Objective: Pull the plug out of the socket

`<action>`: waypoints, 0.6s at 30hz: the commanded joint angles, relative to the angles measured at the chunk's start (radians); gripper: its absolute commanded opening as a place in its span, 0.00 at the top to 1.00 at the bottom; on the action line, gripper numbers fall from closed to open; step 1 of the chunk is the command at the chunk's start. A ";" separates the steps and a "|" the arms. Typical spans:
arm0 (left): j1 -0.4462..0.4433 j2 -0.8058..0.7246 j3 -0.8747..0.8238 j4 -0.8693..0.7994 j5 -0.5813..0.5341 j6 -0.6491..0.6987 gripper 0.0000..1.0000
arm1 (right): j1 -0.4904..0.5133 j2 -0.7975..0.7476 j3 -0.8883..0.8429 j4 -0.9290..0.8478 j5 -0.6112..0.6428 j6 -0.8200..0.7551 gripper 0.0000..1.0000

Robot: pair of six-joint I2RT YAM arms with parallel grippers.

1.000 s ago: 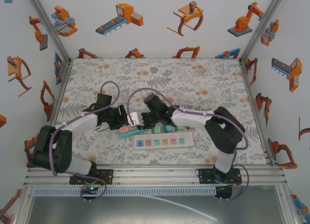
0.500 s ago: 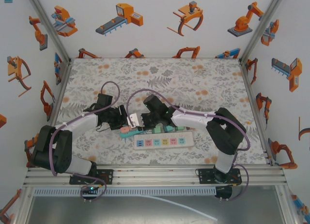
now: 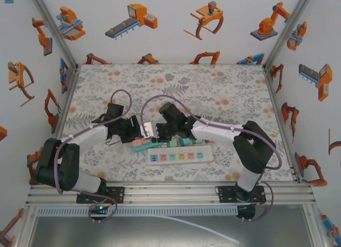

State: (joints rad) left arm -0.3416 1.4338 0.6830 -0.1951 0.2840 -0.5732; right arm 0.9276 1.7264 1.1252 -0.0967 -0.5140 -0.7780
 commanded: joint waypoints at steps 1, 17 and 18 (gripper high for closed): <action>0.007 0.068 -0.048 -0.117 -0.265 0.016 0.43 | 0.033 -0.058 0.035 0.034 -0.100 0.022 0.92; 0.007 -0.118 0.143 -0.191 -0.149 0.086 0.26 | -0.031 -0.320 -0.098 0.253 0.327 0.894 0.96; 0.006 -0.134 0.164 -0.196 -0.131 0.090 0.25 | -0.053 -0.337 -0.107 0.246 0.361 0.991 0.97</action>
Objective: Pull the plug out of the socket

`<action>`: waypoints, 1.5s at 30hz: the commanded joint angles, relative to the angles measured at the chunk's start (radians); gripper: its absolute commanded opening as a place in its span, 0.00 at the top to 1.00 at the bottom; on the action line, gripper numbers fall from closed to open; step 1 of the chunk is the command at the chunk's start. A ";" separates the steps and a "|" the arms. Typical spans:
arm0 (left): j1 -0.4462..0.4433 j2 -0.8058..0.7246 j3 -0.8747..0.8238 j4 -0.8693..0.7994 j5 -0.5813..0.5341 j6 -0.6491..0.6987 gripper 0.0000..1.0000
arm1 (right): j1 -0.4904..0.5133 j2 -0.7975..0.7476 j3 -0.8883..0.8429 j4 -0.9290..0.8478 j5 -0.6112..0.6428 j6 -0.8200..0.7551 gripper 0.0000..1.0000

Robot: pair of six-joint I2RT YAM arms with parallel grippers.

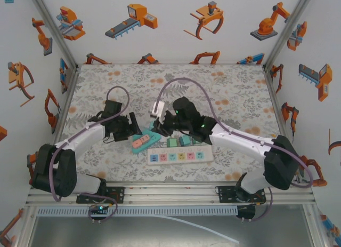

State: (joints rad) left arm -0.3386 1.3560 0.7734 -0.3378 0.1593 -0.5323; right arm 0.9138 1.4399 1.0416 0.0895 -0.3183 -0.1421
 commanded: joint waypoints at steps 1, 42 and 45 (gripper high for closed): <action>0.003 -0.074 0.090 -0.052 0.019 0.053 0.25 | -0.068 -0.069 -0.035 0.052 0.186 0.445 0.98; -0.273 -0.413 0.005 0.137 0.298 0.224 0.04 | -0.485 0.119 -0.333 0.018 0.169 0.913 0.62; -0.273 -0.414 0.003 0.136 0.288 0.226 0.04 | -0.481 0.109 -0.328 -0.016 0.193 0.899 0.58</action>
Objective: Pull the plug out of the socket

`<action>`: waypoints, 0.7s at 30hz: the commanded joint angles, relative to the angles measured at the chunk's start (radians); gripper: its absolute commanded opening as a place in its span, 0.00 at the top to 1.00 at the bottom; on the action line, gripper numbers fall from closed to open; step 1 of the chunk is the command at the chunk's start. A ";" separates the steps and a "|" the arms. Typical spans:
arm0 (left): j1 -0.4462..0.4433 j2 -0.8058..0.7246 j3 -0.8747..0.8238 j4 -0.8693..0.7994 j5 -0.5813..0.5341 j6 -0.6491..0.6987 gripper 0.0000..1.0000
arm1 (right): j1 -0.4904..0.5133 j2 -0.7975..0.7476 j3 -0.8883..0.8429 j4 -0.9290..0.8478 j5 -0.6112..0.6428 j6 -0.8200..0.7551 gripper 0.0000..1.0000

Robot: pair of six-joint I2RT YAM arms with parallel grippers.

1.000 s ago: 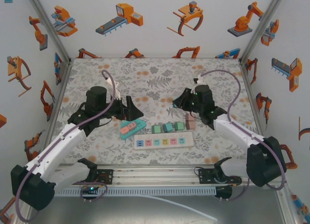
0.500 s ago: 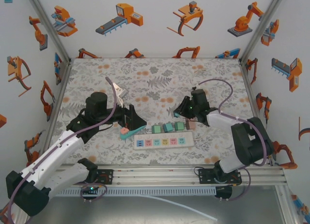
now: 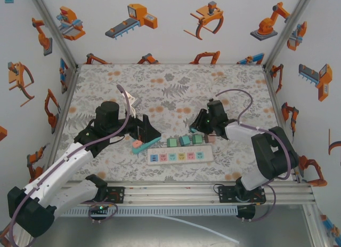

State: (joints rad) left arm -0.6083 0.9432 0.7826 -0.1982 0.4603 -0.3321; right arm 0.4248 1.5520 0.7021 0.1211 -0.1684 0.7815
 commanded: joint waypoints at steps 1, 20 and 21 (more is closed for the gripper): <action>-0.004 -0.003 -0.008 -0.004 -0.017 0.026 0.04 | 0.009 -0.009 0.015 -0.061 0.051 -0.029 0.57; 0.009 -0.056 0.003 -0.142 -0.360 -0.031 0.06 | 0.026 -0.313 0.100 -0.244 0.157 -0.248 0.52; 0.019 -0.059 0.003 -0.154 -0.380 -0.044 0.07 | 0.035 -0.337 0.105 -0.222 0.144 -0.295 0.53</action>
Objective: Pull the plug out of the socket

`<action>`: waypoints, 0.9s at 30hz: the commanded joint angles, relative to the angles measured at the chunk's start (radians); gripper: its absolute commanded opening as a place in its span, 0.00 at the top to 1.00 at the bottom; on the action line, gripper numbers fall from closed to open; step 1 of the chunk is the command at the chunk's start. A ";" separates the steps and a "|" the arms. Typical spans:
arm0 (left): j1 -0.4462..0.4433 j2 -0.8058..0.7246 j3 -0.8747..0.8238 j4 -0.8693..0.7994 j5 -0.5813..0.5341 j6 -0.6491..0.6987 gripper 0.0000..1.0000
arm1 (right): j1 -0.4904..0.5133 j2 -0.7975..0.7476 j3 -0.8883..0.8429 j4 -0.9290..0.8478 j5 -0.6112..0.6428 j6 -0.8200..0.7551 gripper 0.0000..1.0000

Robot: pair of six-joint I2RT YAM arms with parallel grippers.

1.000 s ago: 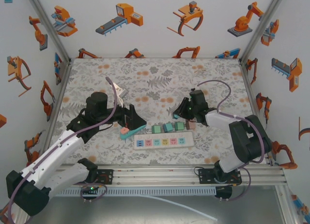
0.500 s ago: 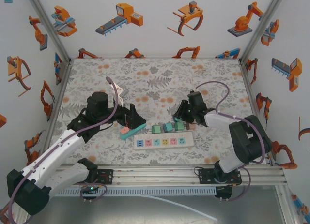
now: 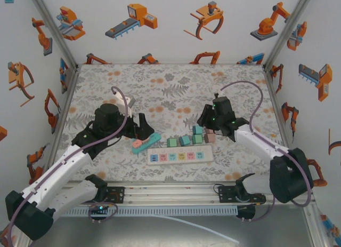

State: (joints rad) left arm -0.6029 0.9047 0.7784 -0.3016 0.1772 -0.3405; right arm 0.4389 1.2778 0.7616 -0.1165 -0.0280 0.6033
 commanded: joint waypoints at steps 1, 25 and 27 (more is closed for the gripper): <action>0.024 -0.022 0.009 -0.060 -0.112 -0.049 0.07 | 0.036 -0.084 0.050 0.042 -0.010 -0.168 0.53; 0.396 0.060 -0.139 -0.049 0.066 -0.251 0.16 | 0.504 0.301 0.352 0.029 -0.567 -1.626 0.46; 0.398 0.067 -0.145 -0.047 0.057 -0.245 0.17 | 0.513 0.366 0.388 0.020 -0.572 -1.639 0.46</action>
State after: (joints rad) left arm -0.2123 0.9649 0.6449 -0.3672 0.2142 -0.5739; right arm 0.9367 1.5921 1.0912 -0.0673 -0.5388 -0.9363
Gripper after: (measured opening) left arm 0.834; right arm 0.536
